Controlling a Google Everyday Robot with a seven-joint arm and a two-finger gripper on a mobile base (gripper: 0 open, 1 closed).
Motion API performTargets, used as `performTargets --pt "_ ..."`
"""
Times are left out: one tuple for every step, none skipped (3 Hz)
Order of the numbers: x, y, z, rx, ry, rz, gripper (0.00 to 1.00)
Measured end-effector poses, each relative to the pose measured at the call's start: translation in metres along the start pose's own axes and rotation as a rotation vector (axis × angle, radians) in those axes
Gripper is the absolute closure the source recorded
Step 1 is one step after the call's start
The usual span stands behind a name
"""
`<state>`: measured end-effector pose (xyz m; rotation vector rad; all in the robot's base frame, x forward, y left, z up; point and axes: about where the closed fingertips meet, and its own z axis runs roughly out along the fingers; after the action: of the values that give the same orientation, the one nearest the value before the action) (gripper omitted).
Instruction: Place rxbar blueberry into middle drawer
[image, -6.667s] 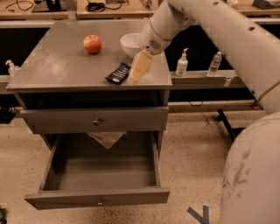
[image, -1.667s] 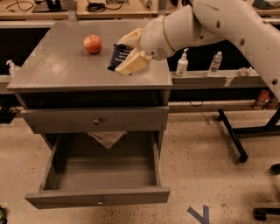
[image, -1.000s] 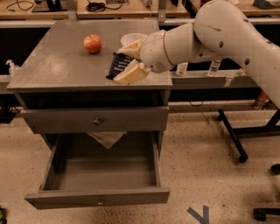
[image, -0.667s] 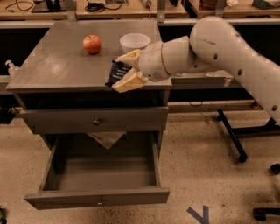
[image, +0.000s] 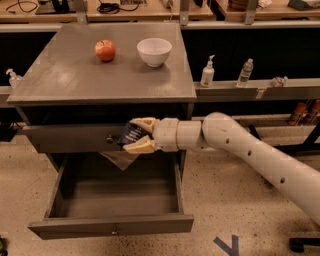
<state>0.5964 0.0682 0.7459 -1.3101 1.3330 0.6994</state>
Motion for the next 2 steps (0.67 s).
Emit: performTargets --pt "0.053 0.022 0.013 0.03 -0.047 0.045 1.0" --pt "0.073 0.029 0.019 0.028 -0.056 0.07 1.0"
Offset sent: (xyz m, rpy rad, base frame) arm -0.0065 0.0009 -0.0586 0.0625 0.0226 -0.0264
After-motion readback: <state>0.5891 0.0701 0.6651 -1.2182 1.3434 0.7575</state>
